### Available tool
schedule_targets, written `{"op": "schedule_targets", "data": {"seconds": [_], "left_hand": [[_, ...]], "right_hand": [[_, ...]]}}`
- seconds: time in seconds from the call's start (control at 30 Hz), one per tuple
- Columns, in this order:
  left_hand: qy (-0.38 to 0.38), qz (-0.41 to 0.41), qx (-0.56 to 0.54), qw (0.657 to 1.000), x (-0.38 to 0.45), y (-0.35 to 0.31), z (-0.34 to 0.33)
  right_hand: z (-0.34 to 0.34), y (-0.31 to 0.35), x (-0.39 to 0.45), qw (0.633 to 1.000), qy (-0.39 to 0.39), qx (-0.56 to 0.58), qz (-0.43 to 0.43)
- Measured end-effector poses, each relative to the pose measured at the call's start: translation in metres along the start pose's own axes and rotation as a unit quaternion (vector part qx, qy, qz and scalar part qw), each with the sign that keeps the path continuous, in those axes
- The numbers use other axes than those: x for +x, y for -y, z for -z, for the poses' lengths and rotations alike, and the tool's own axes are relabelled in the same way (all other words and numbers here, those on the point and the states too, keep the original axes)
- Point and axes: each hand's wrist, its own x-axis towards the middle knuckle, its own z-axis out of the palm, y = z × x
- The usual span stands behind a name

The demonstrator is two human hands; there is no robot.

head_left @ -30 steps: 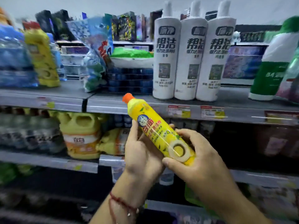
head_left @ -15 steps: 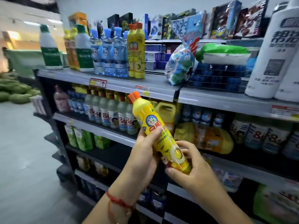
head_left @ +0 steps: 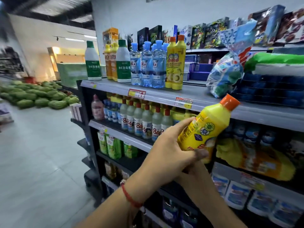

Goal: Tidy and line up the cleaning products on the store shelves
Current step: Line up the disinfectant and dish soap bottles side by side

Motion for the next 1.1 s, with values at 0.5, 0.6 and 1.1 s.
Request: {"op": "schedule_targets", "data": {"seconds": [0.5, 0.6, 1.1], "left_hand": [[-0.053, -0.115, 0.102, 0.987, 0.164, 0.013, 0.088], [-0.076, -0.144, 0.059, 0.985, 0.209, 0.01, 0.092], [-0.109, -0.341, 0.385, 0.851, 0.366, 0.083, 0.073]], "right_hand": [[0.072, 0.057, 0.143, 0.973, -0.143, -0.093, 0.153], [0.089, 0.062, 0.187, 0.964, -0.188, -0.122, 0.144], [0.137, 0.031, 0.348, 0.948, -0.2, -0.246, -0.016]]}}
